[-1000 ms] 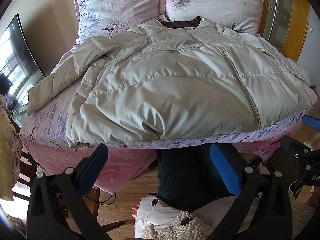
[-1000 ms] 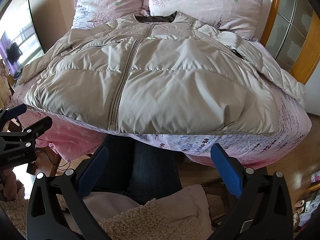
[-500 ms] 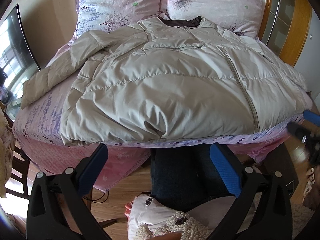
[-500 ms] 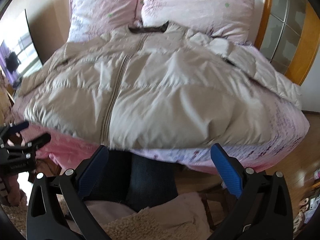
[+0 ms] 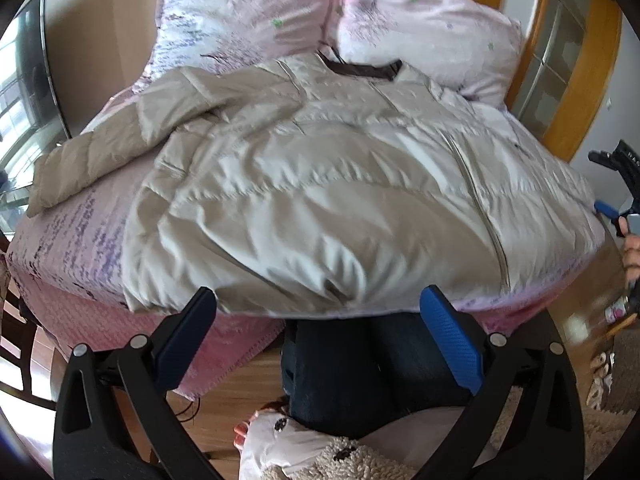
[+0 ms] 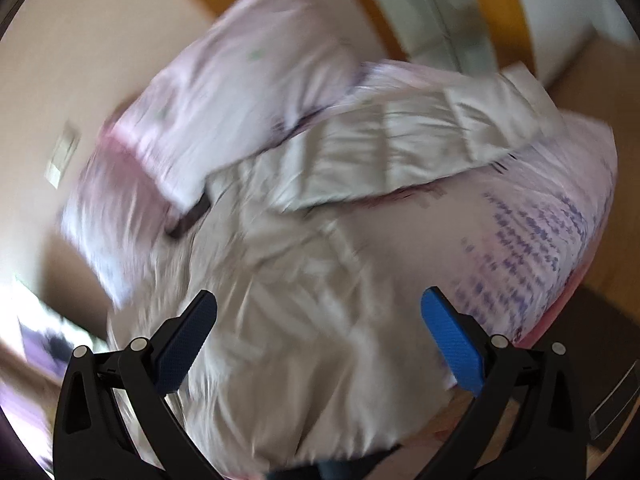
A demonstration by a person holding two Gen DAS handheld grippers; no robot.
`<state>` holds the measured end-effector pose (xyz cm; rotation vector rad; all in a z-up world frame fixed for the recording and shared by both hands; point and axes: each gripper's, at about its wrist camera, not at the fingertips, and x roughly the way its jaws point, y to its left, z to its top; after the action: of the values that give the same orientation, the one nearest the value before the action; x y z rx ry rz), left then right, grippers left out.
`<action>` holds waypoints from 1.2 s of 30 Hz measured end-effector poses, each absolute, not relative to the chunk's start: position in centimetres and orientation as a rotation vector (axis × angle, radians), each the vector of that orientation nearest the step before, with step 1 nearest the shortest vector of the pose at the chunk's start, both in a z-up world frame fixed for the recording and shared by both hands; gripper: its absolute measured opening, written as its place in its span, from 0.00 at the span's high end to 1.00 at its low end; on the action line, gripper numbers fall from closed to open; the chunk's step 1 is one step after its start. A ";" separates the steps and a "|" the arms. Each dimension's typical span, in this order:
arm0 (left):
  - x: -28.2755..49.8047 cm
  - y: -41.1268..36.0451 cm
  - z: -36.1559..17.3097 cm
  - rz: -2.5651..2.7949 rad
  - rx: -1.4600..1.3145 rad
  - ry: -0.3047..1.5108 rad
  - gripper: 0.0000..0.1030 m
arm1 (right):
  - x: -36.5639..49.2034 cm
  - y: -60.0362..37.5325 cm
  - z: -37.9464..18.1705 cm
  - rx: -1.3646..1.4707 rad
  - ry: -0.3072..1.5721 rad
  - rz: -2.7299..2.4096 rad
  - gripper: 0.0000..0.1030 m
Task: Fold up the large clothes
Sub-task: 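Grasp the jacket sleeve with the right gripper and lift it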
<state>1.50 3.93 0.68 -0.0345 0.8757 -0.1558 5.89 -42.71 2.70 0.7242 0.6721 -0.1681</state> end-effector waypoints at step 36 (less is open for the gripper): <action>13.8 27.0 -1.8 0.220 -0.610 0.766 0.02 | 15.1 -57.9 3.7 0.736 0.561 -0.675 0.94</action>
<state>13.76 26.96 -1.82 -0.6098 0.7664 0.2198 15.13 -57.95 3.73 0.7359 0.5609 -0.6747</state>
